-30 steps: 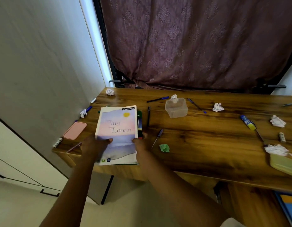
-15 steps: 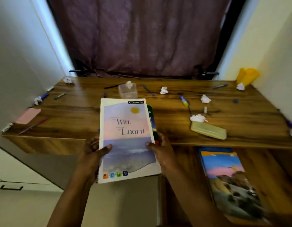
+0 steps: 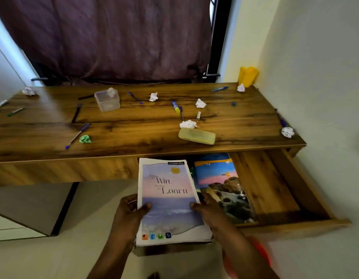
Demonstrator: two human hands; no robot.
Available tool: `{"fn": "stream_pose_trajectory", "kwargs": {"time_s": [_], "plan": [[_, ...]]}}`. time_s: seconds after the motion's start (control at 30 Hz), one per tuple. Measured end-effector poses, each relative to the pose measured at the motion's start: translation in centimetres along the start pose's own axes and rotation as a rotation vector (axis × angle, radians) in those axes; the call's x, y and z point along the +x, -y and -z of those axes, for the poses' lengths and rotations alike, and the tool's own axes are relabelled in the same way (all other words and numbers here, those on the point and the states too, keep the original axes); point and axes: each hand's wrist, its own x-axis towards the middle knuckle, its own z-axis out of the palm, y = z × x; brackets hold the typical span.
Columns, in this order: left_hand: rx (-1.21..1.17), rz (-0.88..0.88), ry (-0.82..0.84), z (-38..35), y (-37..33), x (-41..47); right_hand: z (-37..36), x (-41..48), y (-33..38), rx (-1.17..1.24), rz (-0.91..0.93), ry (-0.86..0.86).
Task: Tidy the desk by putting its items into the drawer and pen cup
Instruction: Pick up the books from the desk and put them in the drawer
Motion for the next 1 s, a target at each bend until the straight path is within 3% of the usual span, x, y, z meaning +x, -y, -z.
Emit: {"fn": "stream_pose_trajectory", "kwargs": {"time_s": [0.33,0.4,0.5,0.57,0.7,1.0], "plan": [[-0.051,0.006,0.003,-3.1,0.4,3.3,0.8,5.8,-1.7,-0.198,-0.112,0.045],[-0.076,0.015,-0.034,-2.8,0.5,3.2,1.6,7.0,-1.4,-0.436,0.002,0.012],[-0.078,0.019,-0.068,-1.5,1.4,2.8,3.1,9.2,-1.8,-0.939,0.318,-0.2],[-0.085,0.019,-0.09,-0.7,1.7,2.6,3.3,10.5,-2.3,-1.159,0.456,-0.185],[-0.138,0.023,-0.111,0.3,2.0,2.8,2.8,12.4,-3.6,-1.485,0.368,-0.002],[-0.172,0.056,-0.094,-0.3,2.3,3.2,5.6,13.5,-5.5,-1.408,0.256,-0.042]]}}
